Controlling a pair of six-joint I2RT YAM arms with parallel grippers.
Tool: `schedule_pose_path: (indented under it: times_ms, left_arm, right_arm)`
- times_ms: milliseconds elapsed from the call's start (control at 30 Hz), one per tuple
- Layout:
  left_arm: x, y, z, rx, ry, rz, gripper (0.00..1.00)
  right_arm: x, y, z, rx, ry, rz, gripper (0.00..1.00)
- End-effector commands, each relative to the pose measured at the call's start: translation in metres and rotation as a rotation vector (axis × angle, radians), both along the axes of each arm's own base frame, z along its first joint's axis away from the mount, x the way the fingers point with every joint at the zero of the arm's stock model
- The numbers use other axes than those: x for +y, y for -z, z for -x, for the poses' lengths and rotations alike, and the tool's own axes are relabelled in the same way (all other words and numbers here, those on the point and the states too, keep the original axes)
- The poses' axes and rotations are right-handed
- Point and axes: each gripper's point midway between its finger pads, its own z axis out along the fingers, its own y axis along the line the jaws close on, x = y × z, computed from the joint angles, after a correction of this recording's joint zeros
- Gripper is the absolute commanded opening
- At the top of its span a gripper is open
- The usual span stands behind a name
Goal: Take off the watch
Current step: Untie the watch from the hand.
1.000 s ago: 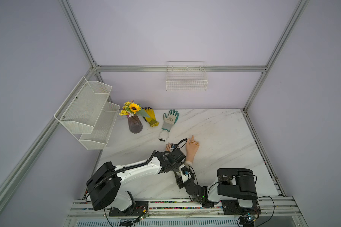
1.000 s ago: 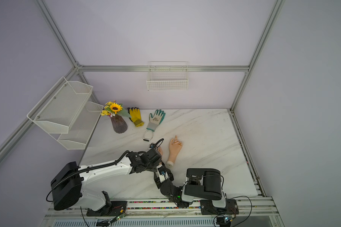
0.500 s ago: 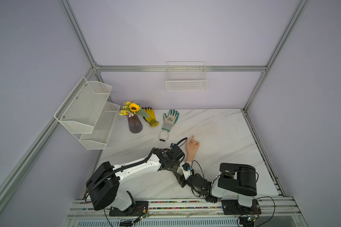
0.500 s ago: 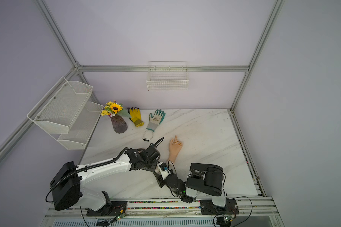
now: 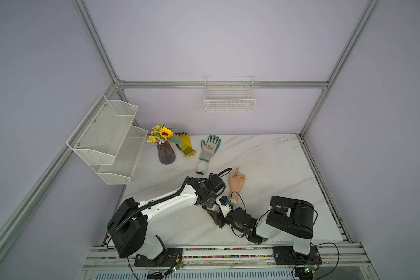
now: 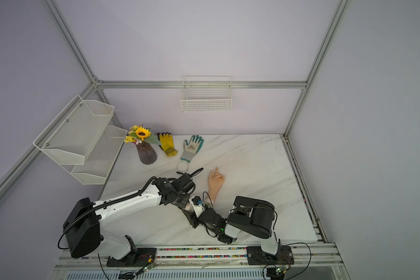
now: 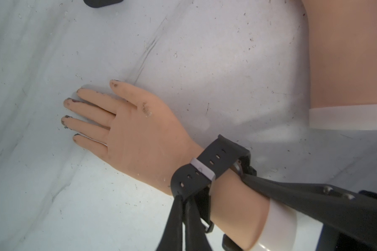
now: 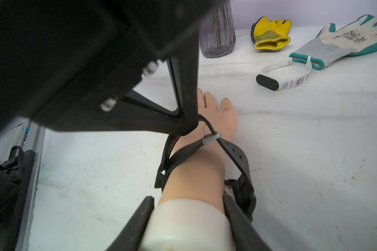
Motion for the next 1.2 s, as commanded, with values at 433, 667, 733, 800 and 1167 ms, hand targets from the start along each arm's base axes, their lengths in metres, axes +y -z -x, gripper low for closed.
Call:
schedule_pose_path:
  times_ms: [433, 667, 733, 800, 1167]
  left_arm:
    - [-0.055, -0.085, -0.058, -0.529, 0.247, 0.121, 0.74]
    - [-0.030, -0.110, -0.045, -0.608, 0.133, 0.228, 1.00]
    - [-0.019, -0.118, -0.036, -0.618, 0.082, 0.291, 1.00]
    - [-0.012, -0.123, -0.024, -0.619, 0.065, 0.365, 1.00]
    - [0.074, -0.118, 0.023, -0.578, -0.393, 0.646, 1.00]
  right_arm:
    - [0.008, 0.039, 0.036, 0.117, -0.190, 0.107, 0.11]
    - [0.009, 0.002, 0.034, 0.085, -0.178, 0.025, 0.68]
    - [0.004, -0.022, 0.034, 0.060, -0.169, -0.025, 0.78]
    - [-0.001, -0.050, 0.034, 0.020, -0.164, -0.080, 0.84]
    - [0.025, -0.057, 0.019, -0.210, -0.271, 0.204, 0.86]
